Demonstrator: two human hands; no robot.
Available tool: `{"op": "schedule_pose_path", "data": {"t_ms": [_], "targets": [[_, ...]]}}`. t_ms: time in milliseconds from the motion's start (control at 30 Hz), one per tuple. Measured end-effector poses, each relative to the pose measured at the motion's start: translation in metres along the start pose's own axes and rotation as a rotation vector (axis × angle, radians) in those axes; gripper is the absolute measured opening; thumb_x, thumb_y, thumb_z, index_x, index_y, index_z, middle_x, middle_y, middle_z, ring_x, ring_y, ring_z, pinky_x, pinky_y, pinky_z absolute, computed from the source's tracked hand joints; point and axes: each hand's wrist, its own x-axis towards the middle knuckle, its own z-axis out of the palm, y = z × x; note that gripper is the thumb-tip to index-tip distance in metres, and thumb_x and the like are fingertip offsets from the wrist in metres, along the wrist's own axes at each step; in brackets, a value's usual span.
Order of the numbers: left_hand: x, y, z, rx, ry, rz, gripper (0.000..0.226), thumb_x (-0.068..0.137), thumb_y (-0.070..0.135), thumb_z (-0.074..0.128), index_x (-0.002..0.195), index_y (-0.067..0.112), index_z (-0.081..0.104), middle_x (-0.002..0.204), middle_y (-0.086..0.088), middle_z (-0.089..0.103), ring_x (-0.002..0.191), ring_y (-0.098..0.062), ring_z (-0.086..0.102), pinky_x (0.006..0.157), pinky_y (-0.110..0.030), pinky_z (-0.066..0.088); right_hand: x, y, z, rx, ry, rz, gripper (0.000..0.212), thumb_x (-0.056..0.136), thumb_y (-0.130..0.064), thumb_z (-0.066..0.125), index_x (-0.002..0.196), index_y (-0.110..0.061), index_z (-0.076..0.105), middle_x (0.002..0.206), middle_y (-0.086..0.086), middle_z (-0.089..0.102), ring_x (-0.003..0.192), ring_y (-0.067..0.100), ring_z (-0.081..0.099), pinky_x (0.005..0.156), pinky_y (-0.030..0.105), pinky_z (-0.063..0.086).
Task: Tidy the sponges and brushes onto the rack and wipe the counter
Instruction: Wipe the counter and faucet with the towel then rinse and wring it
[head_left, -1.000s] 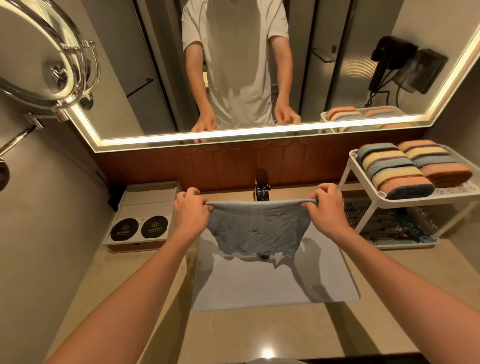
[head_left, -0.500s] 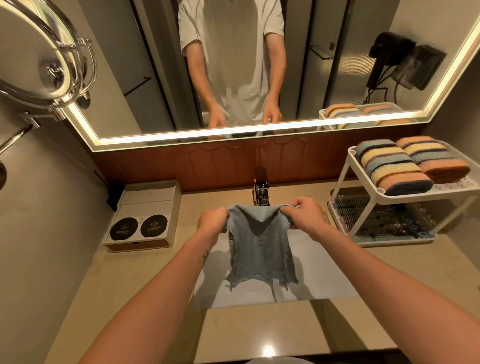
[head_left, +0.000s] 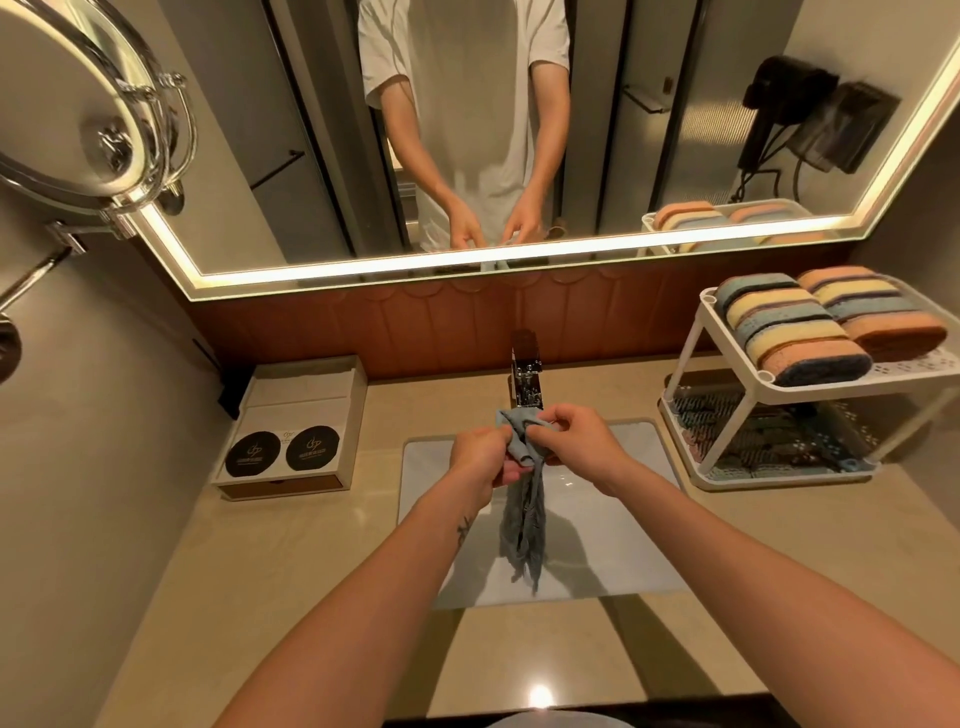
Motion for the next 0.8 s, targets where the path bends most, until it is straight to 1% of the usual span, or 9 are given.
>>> {"op": "schedule_pose_path", "data": {"t_ms": [100, 167, 300, 400, 500, 567, 667, 700, 800], "targets": [[-0.003, 0.002, 0.002, -0.053, -0.032, -0.044, 0.009, 0.104, 0.020, 0.055, 0.102, 0.013, 0.061, 0.078, -0.012, 0.074, 0.065, -0.022, 0.074, 0.060, -0.030, 0.062, 0.001, 0.001, -0.004, -0.124, 0.018, -0.088, 0.008, 0.089, -0.026, 0.072, 0.090, -0.018, 0.074, 0.083, 0.007, 0.075, 0.083, 0.030, 0.071, 0.075, 0.053, 0.060], [-0.007, 0.005, 0.003, -0.070, -0.070, -0.076, 0.012, 0.103, 0.020, 0.055, 0.106, 0.011, 0.062, 0.079, -0.013, 0.074, 0.065, -0.022, 0.074, 0.059, -0.031, 0.063, 0.001, 0.001, -0.003, -0.188, -0.006, -0.137, 0.010, 0.088, -0.031, 0.070, 0.089, -0.023, 0.076, 0.080, -0.001, 0.075, 0.080, 0.023, 0.071, 0.077, 0.051, 0.059], [-0.012, 0.006, 0.003, -0.145, -0.169, -0.178, 0.023, 0.102, 0.025, 0.054, 0.098, 0.010, 0.070, 0.080, -0.010, 0.073, 0.070, -0.022, 0.071, 0.054, -0.031, 0.061, -0.011, -0.004, 0.002, -0.241, -0.042, -0.180, 0.014, 0.092, -0.035, 0.067, 0.097, -0.028, 0.078, 0.082, -0.010, 0.076, 0.081, 0.009, 0.071, 0.077, 0.041, 0.060], [-0.013, 0.006, 0.000, -0.257, -0.241, -0.250, 0.029, 0.104, 0.032, 0.047, 0.091, 0.014, 0.066, 0.057, -0.004, 0.063, 0.065, -0.020, 0.058, 0.063, -0.034, 0.059, -0.016, -0.002, 0.001, -0.269, -0.110, -0.184, 0.012, 0.089, -0.028, 0.071, 0.099, -0.029, 0.077, 0.083, -0.009, 0.075, 0.081, 0.010, 0.070, 0.077, 0.041, 0.060], [-0.012, 0.004, -0.003, -0.240, -0.271, -0.266, 0.042, 0.103, 0.043, 0.042, 0.084, 0.016, 0.068, 0.066, -0.005, 0.066, 0.060, -0.021, 0.061, 0.062, -0.037, 0.062, -0.013, 0.001, -0.005, -0.328, -0.043, -0.204, 0.016, 0.096, -0.020, 0.063, 0.102, -0.026, 0.076, 0.086, -0.008, 0.073, 0.083, 0.011, 0.067, 0.081, 0.045, 0.057], [-0.006, 0.000, -0.007, -0.129, -0.153, -0.160, 0.037, 0.099, 0.043, 0.045, 0.081, 0.016, 0.063, 0.066, -0.004, 0.063, 0.055, -0.020, 0.060, 0.052, -0.029, 0.055, -0.011, 0.000, -0.008, -0.380, -0.032, -0.204, 0.017, 0.099, -0.021, 0.059, 0.102, -0.025, 0.075, 0.087, -0.007, 0.071, 0.085, 0.013, 0.064, 0.082, 0.047, 0.056], [0.006, -0.006, -0.021, 0.134, 0.229, 0.226, 0.025, 0.094, 0.035, 0.054, 0.081, 0.014, 0.055, 0.076, -0.005, 0.052, 0.068, -0.019, 0.047, 0.061, -0.031, 0.041, -0.010, -0.002, -0.012, -0.428, -0.039, -0.224, 0.017, 0.101, -0.021, 0.057, 0.103, -0.026, 0.073, 0.091, -0.007, 0.069, 0.088, 0.013, 0.063, 0.082, 0.047, 0.057], [0.007, -0.006, -0.025, 0.178, 0.238, 0.337, 0.028, 0.097, 0.034, 0.055, 0.083, 0.010, 0.056, 0.077, -0.005, 0.052, 0.069, -0.017, 0.045, 0.060, -0.031, 0.039, -0.010, -0.002, -0.014, -0.421, -0.036, -0.226, 0.018, 0.101, -0.021, 0.056, 0.105, -0.026, 0.073, 0.093, -0.008, 0.069, 0.090, 0.011, 0.063, 0.083, 0.045, 0.057], [0.002, -0.004, -0.032, 0.324, 0.037, 0.521, 0.031, 0.102, 0.033, 0.054, 0.091, 0.008, 0.068, 0.081, 0.000, 0.064, 0.073, -0.010, 0.055, 0.062, -0.022, 0.045, -0.011, -0.005, -0.017, -0.399, -0.040, -0.237, 0.020, 0.102, -0.020, 0.056, 0.108, -0.026, 0.073, 0.096, -0.011, 0.070, 0.094, 0.008, 0.063, 0.087, 0.042, 0.057]]}}
